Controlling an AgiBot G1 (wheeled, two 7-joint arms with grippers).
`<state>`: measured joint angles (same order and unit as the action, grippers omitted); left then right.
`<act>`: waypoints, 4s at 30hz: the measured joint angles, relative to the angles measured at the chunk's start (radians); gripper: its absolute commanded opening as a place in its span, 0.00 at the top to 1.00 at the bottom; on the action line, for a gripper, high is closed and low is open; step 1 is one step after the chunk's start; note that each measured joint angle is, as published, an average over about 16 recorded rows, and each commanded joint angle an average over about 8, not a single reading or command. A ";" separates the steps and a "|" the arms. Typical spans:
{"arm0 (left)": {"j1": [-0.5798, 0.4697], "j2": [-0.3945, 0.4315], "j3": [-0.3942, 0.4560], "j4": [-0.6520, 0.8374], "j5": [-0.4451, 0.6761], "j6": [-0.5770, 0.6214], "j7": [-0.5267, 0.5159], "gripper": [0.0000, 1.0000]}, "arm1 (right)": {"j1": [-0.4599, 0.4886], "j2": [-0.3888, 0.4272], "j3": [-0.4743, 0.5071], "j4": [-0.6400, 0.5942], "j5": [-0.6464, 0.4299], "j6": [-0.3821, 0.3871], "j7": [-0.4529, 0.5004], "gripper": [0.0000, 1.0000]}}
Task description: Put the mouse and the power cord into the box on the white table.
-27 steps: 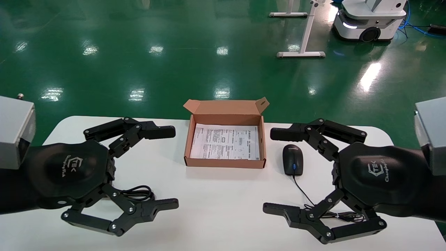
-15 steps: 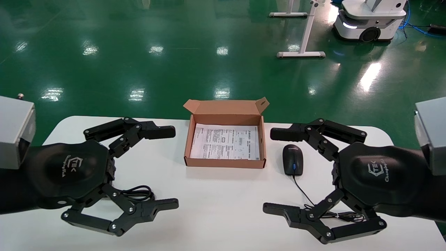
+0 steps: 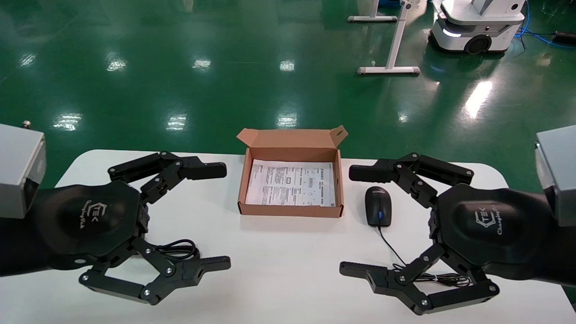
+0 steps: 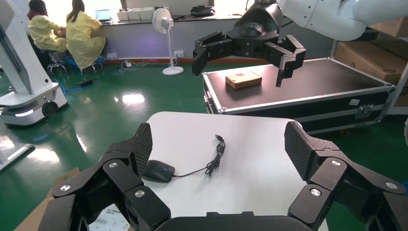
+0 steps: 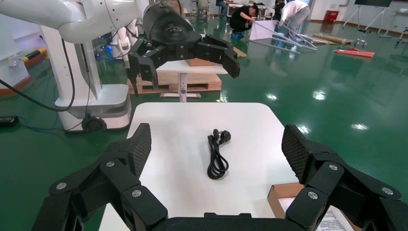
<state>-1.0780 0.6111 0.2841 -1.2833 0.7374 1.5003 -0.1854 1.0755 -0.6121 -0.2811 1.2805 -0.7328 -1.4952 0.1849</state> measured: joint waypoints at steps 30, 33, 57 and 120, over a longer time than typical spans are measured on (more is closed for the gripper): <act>-0.560 0.156 0.596 0.454 0.839 0.072 0.438 0.00 | 0.303 -0.038 -0.328 -0.454 -0.623 -0.078 -0.653 0.00; -0.606 0.204 0.637 0.566 0.895 0.064 0.515 0.00 | 0.335 -0.058 -0.362 -0.525 -0.665 -0.079 -0.708 0.00; -0.724 0.410 0.715 1.130 1.000 0.018 0.888 0.94 | 0.479 -0.199 -0.536 -0.911 -0.735 -0.088 -0.935 0.72; -0.914 0.312 0.629 1.138 0.844 0.083 0.831 1.00 | 0.667 -0.181 -0.520 -0.853 -0.569 -0.091 -0.781 1.00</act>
<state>-1.9924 0.9230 0.9126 -0.1452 1.5812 1.5837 0.6459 1.7430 -0.7935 -0.8012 0.4277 -1.3018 -1.5866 -0.5957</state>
